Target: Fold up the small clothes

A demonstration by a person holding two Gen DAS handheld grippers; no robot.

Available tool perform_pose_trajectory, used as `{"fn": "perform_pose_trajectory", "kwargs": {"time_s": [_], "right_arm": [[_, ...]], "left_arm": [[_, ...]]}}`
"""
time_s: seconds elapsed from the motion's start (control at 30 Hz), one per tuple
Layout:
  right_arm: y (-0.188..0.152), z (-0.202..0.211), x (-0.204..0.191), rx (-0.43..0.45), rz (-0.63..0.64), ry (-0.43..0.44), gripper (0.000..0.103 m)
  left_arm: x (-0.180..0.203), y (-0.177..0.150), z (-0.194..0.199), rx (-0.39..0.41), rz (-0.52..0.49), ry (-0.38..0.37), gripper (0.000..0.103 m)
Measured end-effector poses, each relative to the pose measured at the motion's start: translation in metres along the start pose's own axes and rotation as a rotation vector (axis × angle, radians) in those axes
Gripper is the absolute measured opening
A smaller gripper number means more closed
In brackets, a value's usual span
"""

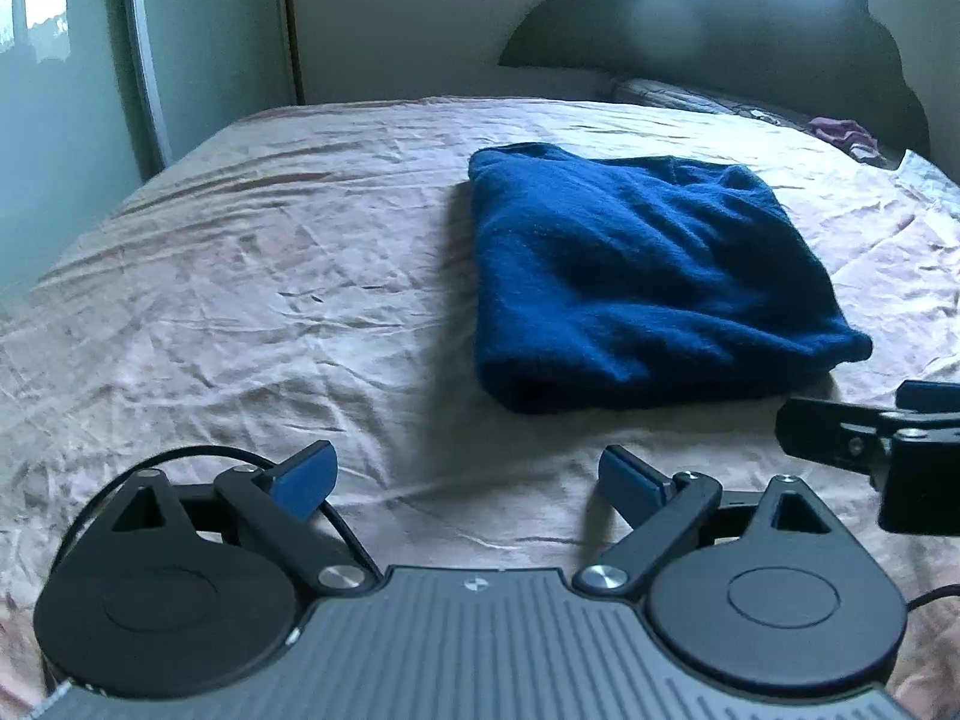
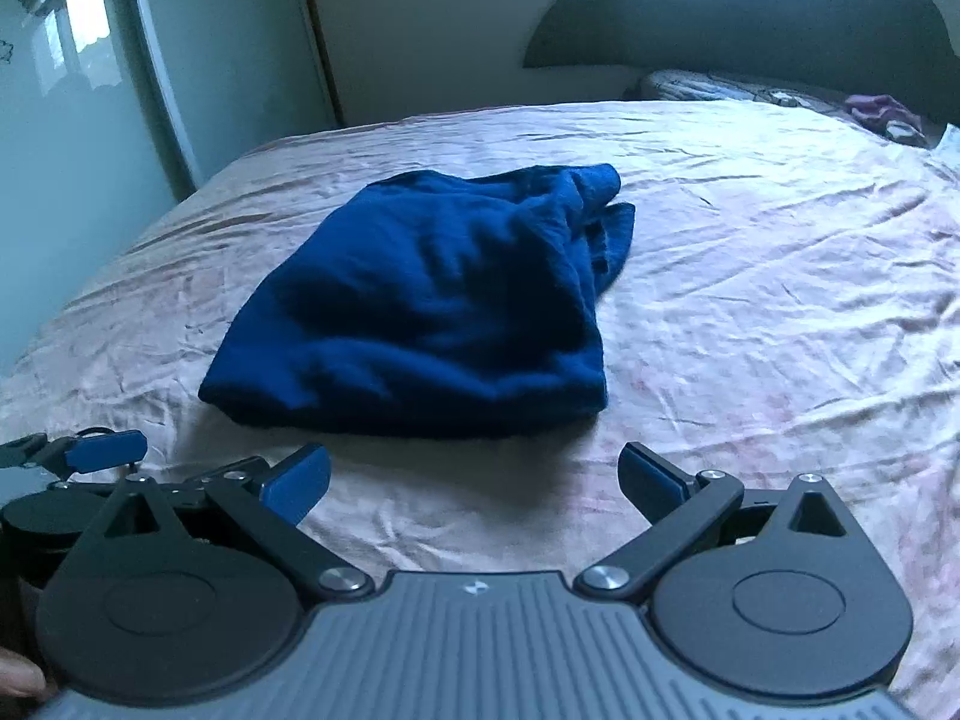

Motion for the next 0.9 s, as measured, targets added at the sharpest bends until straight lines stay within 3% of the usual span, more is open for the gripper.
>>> {"fn": "perform_pose_trajectory", "kwargs": {"time_s": [0.4,0.9], "right_arm": [[-0.006,0.01,-0.017,-0.006,0.042,0.036,0.103],[-0.018,-0.008,-0.006,-0.012,0.046,-0.024,0.103]], "left_arm": [[-0.004,-0.002,0.0,-0.02,0.021,0.004,0.1],[-0.006,-0.004,0.002,-0.005,0.009,0.036,0.101]]}}
Point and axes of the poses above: each gripper's, at about its wrist camera, not at the fingertips, and z roughly against the way its jaws point, x to its right, y to its top, the point moved 5 cm from there along -z, roughly the way its jaws point, and after that the axes turned 3 degrees about x, right-handed, at the moved point
